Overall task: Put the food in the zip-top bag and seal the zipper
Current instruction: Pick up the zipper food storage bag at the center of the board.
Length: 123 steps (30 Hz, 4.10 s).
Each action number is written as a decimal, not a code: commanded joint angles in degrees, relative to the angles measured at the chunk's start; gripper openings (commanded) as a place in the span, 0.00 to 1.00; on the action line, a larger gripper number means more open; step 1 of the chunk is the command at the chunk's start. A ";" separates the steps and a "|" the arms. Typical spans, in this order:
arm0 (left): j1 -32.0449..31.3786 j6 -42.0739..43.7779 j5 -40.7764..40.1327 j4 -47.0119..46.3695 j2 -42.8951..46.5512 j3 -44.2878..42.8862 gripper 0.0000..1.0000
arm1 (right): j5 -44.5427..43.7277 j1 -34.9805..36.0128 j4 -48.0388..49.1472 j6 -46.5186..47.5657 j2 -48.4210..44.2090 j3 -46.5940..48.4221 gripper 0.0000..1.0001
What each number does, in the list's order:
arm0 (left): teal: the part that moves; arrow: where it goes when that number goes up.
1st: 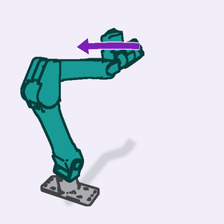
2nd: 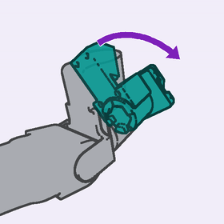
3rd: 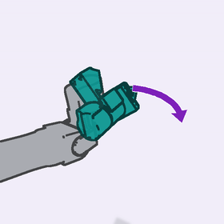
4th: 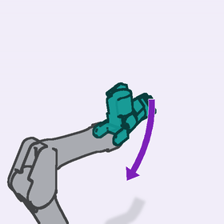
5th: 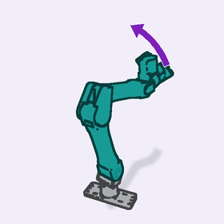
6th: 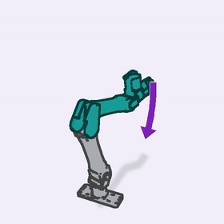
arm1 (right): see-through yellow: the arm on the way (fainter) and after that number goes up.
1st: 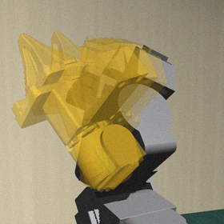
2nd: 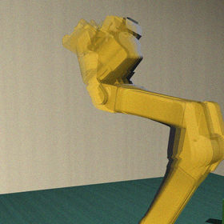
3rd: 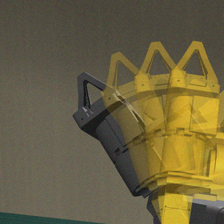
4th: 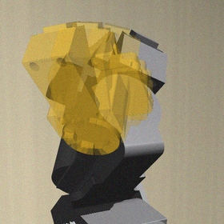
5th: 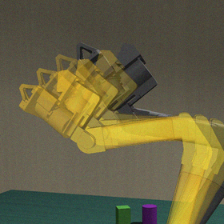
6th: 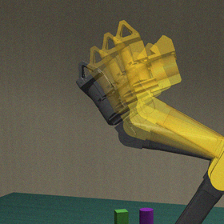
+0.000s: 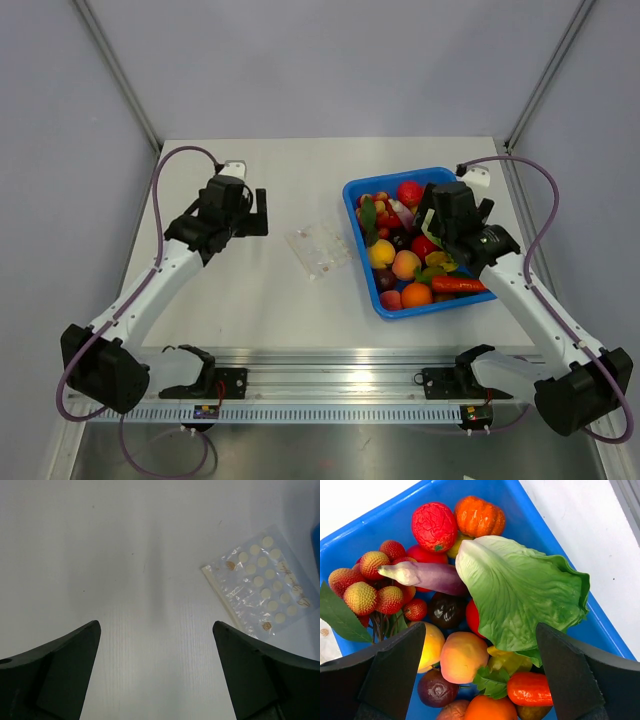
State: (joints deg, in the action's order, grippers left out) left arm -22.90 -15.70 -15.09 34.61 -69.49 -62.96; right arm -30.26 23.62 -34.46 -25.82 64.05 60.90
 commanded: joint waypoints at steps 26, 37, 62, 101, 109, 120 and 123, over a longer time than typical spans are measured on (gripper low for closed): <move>-22.63 5.68 -4.86 -12.10 -19.09 0.82 0.72 | 5.12 0.03 2.47 -0.72 -3.14 -2.90 0.99; -16.84 -3.27 -0.64 -12.30 -24.28 -0.75 0.49 | 5.65 0.03 2.20 -0.10 -4.20 -3.51 0.99; -7.52 -32.55 12.54 -23.27 -27.80 8.29 0.46 | 8.55 -0.06 1.15 -1.07 -4.99 -3.86 0.99; -6.99 -31.31 14.74 -10.36 -17.87 0.39 0.00 | 11.62 29.37 5.53 -0.53 14.51 10.02 0.85; -6.90 -35.27 20.71 -11.40 -15.06 0.99 0.00 | 16.64 31.05 18.97 -7.04 18.82 5.19 0.72; -6.99 -35.97 23.27 -11.58 -14.00 -0.06 0.00 | 16.73 31.05 21.10 -8.01 24.54 6.77 0.65; -6.90 -35.98 23.71 -11.58 -13.91 -0.32 0.00 | 15.85 31.05 21.10 -8.28 25.24 6.68 0.64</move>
State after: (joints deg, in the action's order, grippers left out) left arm -30.04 -51.07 6.48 24.12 -85.67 -61.17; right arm -13.41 54.33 -16.05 -33.06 88.66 66.28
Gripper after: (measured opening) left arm 0.005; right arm 0.640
